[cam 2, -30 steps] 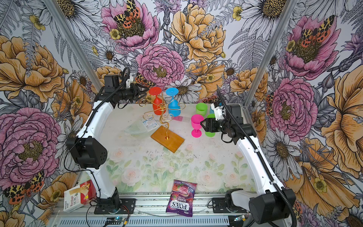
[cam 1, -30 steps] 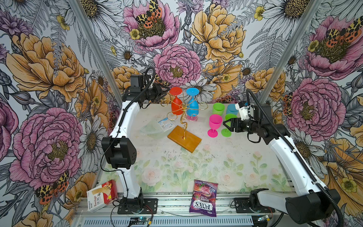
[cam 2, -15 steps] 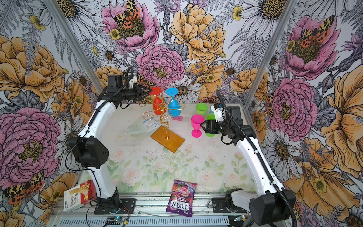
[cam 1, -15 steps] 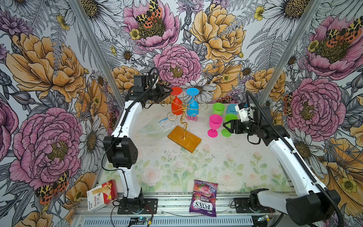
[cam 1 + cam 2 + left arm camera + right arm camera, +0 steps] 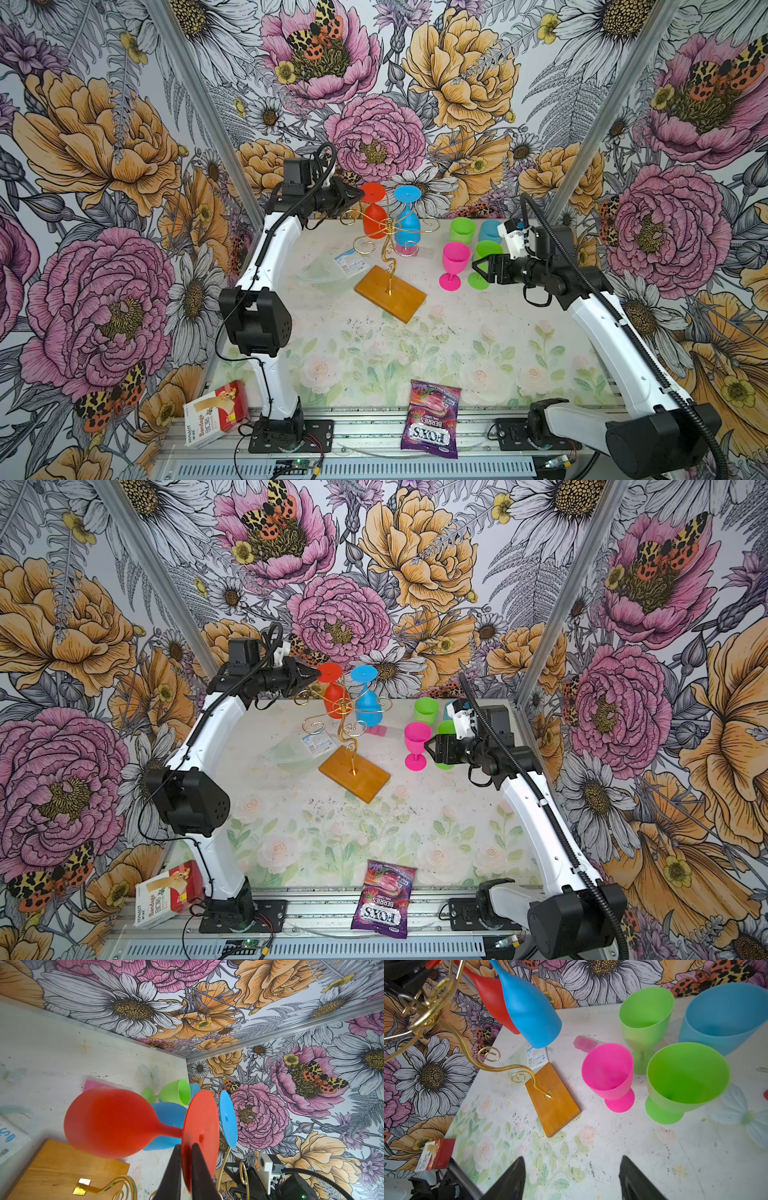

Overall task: Take the wine glass off the wine glass rack
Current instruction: Pick up the wine glass from the wine glass rack.

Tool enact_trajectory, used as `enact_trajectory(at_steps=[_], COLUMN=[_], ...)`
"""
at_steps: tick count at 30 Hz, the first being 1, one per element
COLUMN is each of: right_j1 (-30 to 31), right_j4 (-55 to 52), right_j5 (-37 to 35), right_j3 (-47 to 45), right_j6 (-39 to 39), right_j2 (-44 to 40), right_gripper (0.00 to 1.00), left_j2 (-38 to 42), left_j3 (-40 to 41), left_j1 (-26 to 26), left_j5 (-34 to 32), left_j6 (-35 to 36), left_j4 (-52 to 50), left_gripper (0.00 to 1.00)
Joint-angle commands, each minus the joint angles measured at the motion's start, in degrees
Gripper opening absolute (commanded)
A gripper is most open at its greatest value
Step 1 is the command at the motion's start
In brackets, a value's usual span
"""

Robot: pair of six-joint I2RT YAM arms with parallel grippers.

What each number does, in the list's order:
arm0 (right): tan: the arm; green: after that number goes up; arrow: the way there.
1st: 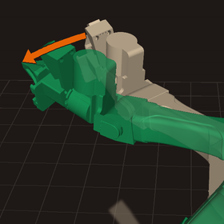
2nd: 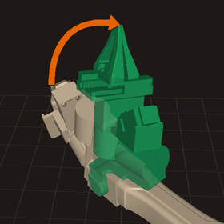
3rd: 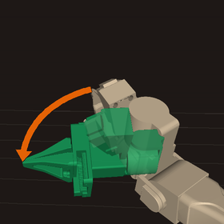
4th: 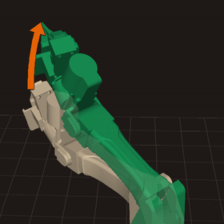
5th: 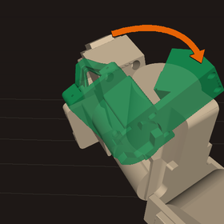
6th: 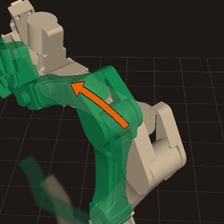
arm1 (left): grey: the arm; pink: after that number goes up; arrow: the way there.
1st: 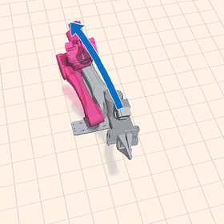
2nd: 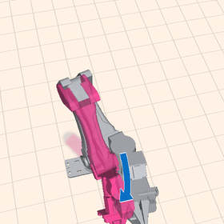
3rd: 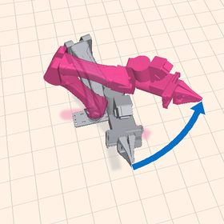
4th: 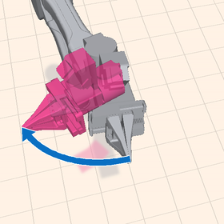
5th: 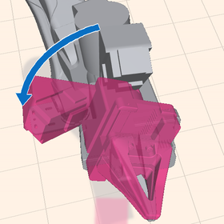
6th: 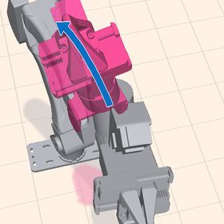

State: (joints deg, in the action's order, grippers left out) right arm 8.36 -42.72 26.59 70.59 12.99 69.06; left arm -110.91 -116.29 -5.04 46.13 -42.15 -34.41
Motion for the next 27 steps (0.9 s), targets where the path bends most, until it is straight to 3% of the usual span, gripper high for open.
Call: enact_trajectory(at_steps=[1,14,27], right_j1=[0.5,0.5,0.5], right_j4=[1.7,1.9,1.9], right_j5=[-0.9,-1.2,-1.1], right_j3=[-0.4,-0.4,-0.8], right_j6=[0.6,1.3,1.3], right_j2=[-1.4,-1.5,-2.0], right_gripper=[0.72,0.72,0.72], left_j2=[0.3,2.8,1.4], left_j3=[-1.8,-0.2,-3.8], left_j1=[-0.1,-0.3,-2.0], left_j5=[1.1,0.8,-0.4], left_j6=[-0.5,-0.9,-3.0], left_j4=[0.2,0.2,0.2], left_gripper=[0.11,0.03,0.00])
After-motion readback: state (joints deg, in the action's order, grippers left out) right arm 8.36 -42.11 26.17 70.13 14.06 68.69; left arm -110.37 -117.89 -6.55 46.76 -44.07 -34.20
